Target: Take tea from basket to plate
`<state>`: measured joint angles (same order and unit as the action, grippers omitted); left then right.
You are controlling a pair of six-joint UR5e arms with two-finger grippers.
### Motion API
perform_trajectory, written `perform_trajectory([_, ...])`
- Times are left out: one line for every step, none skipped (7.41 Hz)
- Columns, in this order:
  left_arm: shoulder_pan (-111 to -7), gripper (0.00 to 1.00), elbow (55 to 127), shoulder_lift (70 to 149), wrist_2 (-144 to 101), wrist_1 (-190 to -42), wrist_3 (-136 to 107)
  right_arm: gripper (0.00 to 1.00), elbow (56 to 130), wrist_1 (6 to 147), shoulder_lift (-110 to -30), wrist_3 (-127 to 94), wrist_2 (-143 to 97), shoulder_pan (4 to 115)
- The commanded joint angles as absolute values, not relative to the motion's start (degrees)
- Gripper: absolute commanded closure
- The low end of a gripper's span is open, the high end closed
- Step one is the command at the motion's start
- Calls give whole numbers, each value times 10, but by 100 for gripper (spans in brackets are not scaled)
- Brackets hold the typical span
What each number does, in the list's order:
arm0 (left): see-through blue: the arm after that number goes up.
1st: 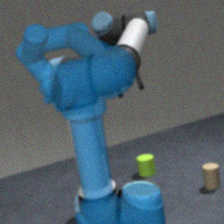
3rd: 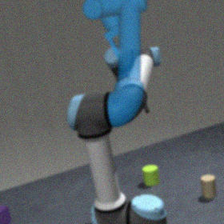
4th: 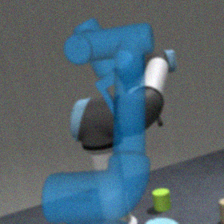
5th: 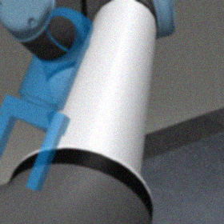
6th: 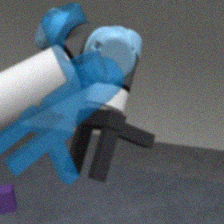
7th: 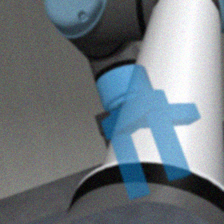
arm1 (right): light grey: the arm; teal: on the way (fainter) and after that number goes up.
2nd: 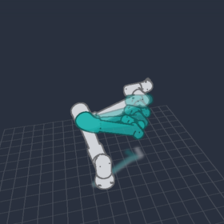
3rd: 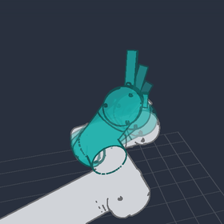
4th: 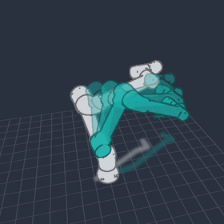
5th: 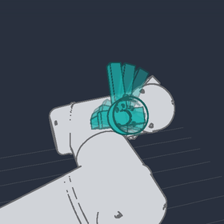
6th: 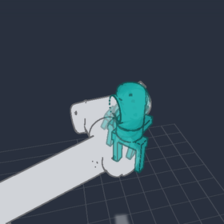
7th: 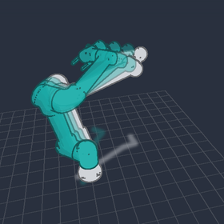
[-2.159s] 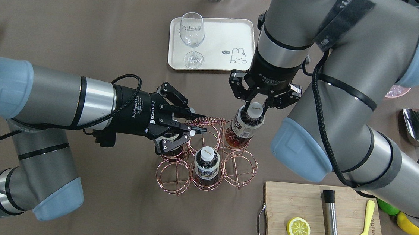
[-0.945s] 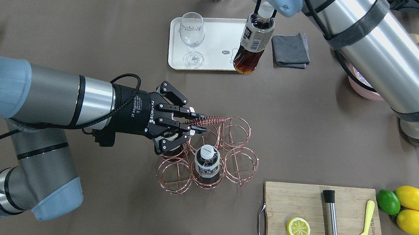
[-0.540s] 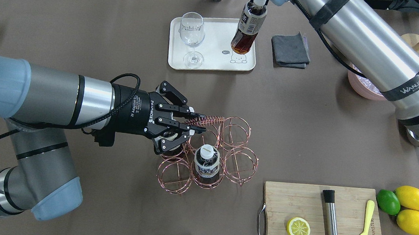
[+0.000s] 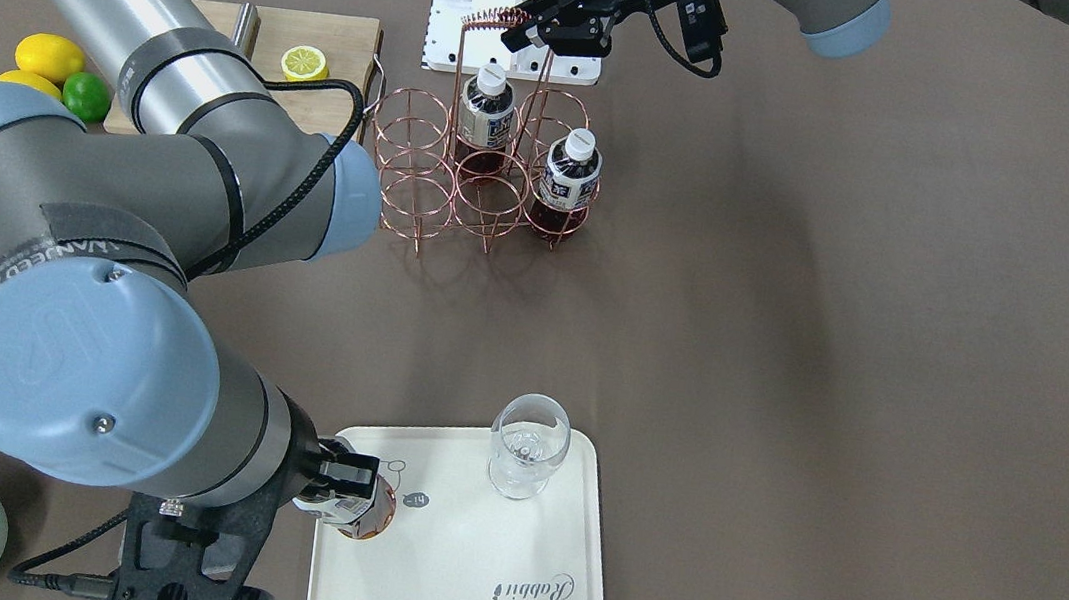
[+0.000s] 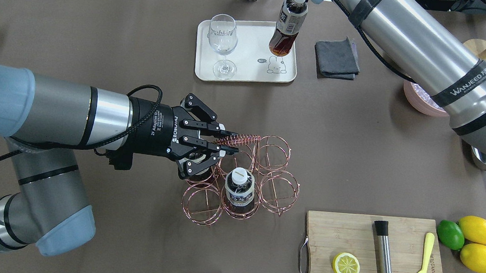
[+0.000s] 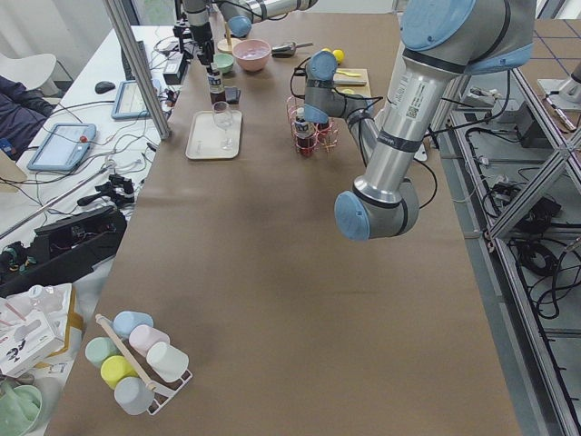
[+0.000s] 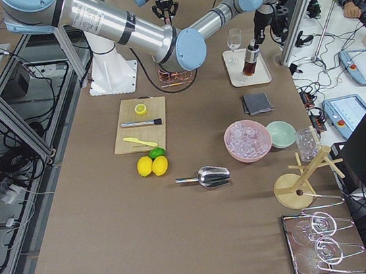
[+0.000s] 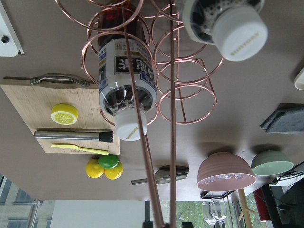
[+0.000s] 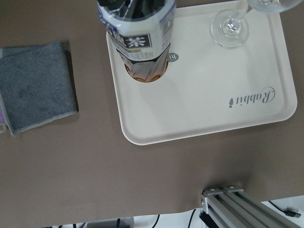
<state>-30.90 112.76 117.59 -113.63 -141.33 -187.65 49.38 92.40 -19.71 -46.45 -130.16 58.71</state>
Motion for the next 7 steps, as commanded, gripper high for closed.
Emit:
perform_trajectory([-323,100,1129,1176,-1160,-1413,-1876,100,477,905,-189,-482,-1280,562])
perform_trajectory([-332,100,1129,1176,-1167,-1413,-1876,100,473,904,-188,-485,-1278,559])
perform_trajectory([-338,100,1129,1177,-1173,-1412,-1876,100,462,887,-188,-486,-1269,556])
perform_trajectory([-351,100,1129,1179,-1186,-1412,-1877,100,453,882,-182,-486,-1267,554])
perform_trajectory([-370,100,1129,1182,-1207,-1409,-1877,100,448,882,-178,-487,-1266,553])
perform_trajectory([-387,100,1129,1183,-1222,-1408,-1877,100,447,870,-178,-487,-1258,551])
perform_trajectory([-402,100,1129,1184,-1236,-1408,-1876,100,445,870,-178,-488,-1257,548])
